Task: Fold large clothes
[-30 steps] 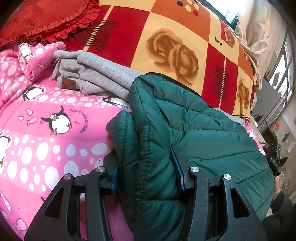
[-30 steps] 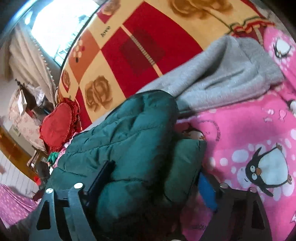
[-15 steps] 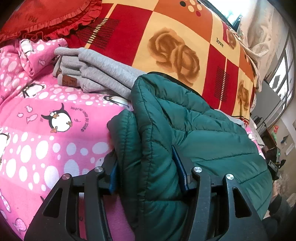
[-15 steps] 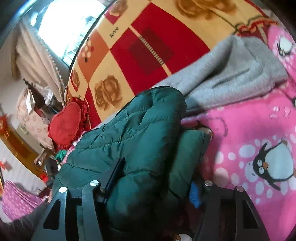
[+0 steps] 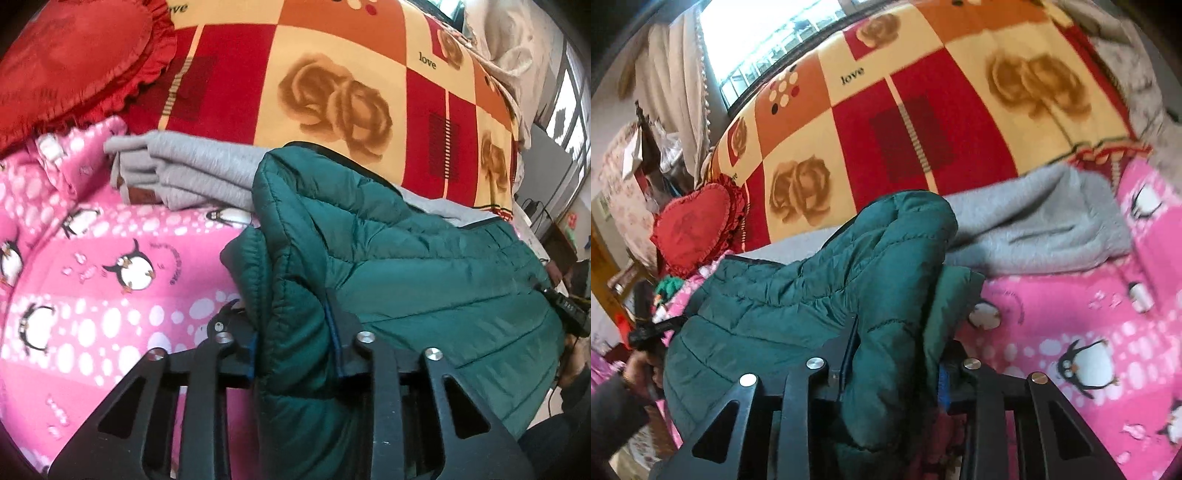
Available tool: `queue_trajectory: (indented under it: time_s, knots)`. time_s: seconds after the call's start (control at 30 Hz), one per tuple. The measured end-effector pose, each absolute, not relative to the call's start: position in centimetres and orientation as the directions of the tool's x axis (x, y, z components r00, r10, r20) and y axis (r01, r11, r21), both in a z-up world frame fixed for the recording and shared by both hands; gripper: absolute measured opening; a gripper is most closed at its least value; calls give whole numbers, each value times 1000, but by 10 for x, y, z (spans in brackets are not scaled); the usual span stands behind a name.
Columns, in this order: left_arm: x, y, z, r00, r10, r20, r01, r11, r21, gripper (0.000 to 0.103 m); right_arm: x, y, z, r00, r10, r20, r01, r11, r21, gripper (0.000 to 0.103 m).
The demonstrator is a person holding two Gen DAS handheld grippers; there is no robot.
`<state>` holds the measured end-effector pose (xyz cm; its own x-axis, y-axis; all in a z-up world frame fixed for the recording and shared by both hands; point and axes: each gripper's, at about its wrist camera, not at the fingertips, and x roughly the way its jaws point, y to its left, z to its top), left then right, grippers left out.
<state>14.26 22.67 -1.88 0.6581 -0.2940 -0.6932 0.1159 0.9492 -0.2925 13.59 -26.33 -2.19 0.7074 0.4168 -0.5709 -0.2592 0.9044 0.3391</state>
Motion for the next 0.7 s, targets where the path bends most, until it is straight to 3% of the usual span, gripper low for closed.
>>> queue_trajectory:
  time_s: [0.53, 0.7]
  knots:
    - [79, 219, 88, 731, -376, -569, 173, 909, -379, 23, 60, -266, 106, 795, 357, -490, -316, 934, 168, 29]
    - [53, 207, 97, 699, -423, -577, 192, 888, -418, 23, 39, -285, 113, 777, 372, -508, -334, 927, 170, 29]
